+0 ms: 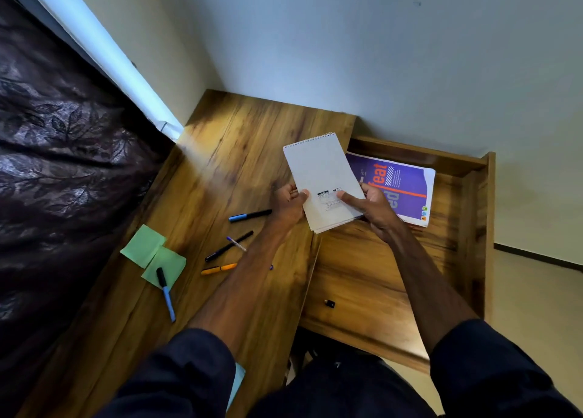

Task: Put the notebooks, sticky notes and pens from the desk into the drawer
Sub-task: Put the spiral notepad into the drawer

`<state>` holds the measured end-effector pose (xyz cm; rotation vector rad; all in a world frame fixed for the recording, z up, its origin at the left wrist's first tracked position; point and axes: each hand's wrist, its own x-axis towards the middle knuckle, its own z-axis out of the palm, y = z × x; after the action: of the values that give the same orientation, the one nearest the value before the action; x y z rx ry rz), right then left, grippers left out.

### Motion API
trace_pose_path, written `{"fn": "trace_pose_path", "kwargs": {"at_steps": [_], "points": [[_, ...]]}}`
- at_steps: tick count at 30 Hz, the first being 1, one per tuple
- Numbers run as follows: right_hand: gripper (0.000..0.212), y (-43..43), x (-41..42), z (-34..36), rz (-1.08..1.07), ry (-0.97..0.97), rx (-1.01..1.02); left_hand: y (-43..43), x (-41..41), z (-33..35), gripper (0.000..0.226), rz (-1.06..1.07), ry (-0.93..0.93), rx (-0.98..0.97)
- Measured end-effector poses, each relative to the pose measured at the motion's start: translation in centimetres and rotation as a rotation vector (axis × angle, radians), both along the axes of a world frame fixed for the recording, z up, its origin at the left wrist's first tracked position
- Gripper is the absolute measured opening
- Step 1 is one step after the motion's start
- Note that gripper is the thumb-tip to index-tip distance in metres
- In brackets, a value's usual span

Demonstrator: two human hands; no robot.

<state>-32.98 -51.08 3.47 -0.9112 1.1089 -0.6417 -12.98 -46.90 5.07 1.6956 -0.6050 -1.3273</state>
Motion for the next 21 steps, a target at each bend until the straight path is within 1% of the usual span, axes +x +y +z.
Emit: {"fn": "trace_pose_path", "kwargs": {"at_steps": [2, 4, 6, 7, 9, 11, 13, 15, 16, 18, 20, 21], "points": [[0.067, 0.2, -0.7, 0.0, -0.014, -0.048, 0.037, 0.1, -0.5, 0.0, 0.036, 0.026, -0.024, -0.009], [0.057, 0.6, -1.1, 0.0, -0.042, -0.065, 0.046, 0.4, -1.0, -0.1, 0.035, 0.052, -0.029, -0.034], [0.045, 0.7, -1.6, 0.0, -0.093, -0.065, 0.053, 0.8, -1.6, -0.2, 0.034, 0.060, -0.003, -0.066], [0.042, 0.7, -1.9, 0.1, -0.109, -0.070, 0.060, 0.8, -1.8, 0.0, 0.033, 0.057, 0.022, -0.078], [0.042, 0.6, -2.5, 0.3, -0.111, -0.095, 0.081, 0.7, -1.9, 0.2, 0.031, 0.048, 0.053, -0.082], [0.041, 0.4, -3.5, 0.1, -0.081, -0.115, 0.103, 0.1, -1.5, 0.4, 0.035, 0.090, 0.051, -0.070], [0.046, 0.4, -4.7, 0.1, -0.035, -0.093, 0.109, -0.7, -0.7, 0.5, 0.040, 0.163, 0.015, -0.054], [0.052, 0.5, -5.5, -0.2, -0.037, -0.047, 0.093, -1.2, 0.1, 0.9, 0.039, 0.175, -0.044, -0.052], [0.050, 0.5, -5.9, -0.5, -0.090, -0.020, 0.076, -1.2, 0.2, 1.1, 0.039, 0.150, -0.050, -0.058], [0.045, 0.6, -6.5, -1.6, -0.309, 0.024, 0.055, -0.7, -0.1, 1.3, 0.042, 0.075, -0.031, -0.045], [0.048, 0.8, -7.5, -3.2, -0.522, 0.056, 0.086, 0.2, -1.3, 1.0, 0.042, -0.023, -0.036, -0.006], [0.049, 0.9, -8.1, -4.0, -0.572, 0.098, 0.097, 0.6, -2.1, 0.5, 0.041, -0.078, -0.060, 0.012]]}}
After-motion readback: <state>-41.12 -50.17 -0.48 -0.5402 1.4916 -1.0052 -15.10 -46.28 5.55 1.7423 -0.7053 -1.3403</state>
